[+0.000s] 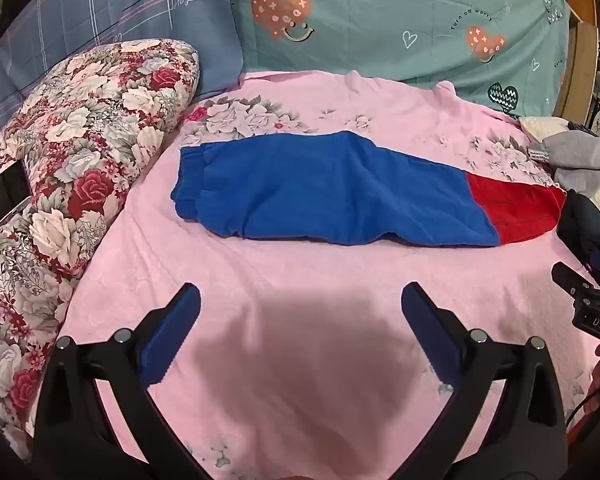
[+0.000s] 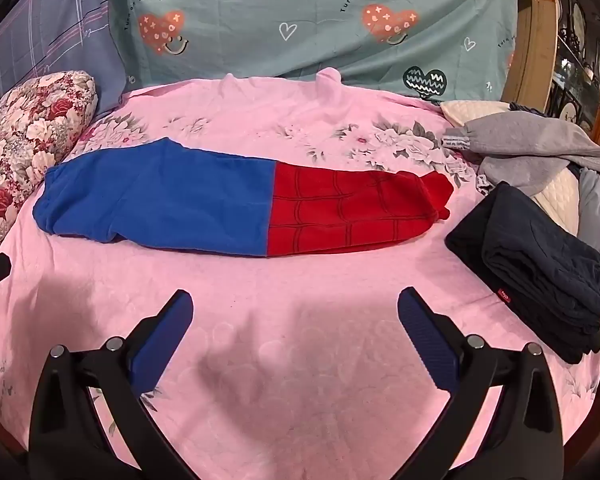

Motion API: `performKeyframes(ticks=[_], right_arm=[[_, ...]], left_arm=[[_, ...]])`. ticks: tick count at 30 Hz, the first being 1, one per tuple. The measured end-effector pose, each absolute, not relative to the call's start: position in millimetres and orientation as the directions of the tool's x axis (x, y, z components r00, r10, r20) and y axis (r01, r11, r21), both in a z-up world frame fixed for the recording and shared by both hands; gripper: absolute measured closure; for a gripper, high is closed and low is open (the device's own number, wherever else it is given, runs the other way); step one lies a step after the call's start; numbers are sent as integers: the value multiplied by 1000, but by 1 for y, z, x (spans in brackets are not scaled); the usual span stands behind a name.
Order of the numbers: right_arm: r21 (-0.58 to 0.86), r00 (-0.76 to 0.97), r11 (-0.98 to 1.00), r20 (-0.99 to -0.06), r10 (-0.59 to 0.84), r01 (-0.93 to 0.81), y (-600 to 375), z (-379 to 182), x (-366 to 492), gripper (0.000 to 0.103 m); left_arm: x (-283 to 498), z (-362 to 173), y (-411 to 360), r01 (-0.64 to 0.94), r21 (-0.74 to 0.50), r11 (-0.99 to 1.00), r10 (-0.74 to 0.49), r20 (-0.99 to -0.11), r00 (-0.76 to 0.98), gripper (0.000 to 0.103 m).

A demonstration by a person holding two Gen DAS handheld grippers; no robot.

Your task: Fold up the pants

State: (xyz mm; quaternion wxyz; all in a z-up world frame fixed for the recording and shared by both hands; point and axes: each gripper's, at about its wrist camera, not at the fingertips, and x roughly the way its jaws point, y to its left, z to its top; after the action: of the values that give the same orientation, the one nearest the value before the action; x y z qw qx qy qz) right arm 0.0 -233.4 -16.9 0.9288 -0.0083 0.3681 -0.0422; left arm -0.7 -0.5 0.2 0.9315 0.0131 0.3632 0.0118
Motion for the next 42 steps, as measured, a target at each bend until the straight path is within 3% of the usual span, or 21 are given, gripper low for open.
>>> performKeyframes(ticks=[5, 6, 11, 26, 42], right_arm=[[-32, 726, 998, -685, -65, 59, -246, -14, -3, 1], [-28, 725, 998, -686, -62, 58, -255, -14, -4, 1], [-27, 730, 998, -680, -66, 65, -239, -10, -6, 1], [76, 767, 994, -633, 108, -78, -209, 3, -21, 1], [66, 762, 995, -641, 95, -68, -204, 2, -19, 1]], left_arm=[[-1, -1, -6, -30, 53, 998, 58, -675, 736, 2], [-4, -1, -4, 15, 9, 1000, -4, -690, 724, 2], [-2, -4, 1, 17, -14, 1000, -22, -707, 707, 2], [-2, -3, 1, -17, -4, 1000, 9, -717, 697, 2], [-4, -4, 0, -16, -3, 1000, 9, -720, 694, 2]])
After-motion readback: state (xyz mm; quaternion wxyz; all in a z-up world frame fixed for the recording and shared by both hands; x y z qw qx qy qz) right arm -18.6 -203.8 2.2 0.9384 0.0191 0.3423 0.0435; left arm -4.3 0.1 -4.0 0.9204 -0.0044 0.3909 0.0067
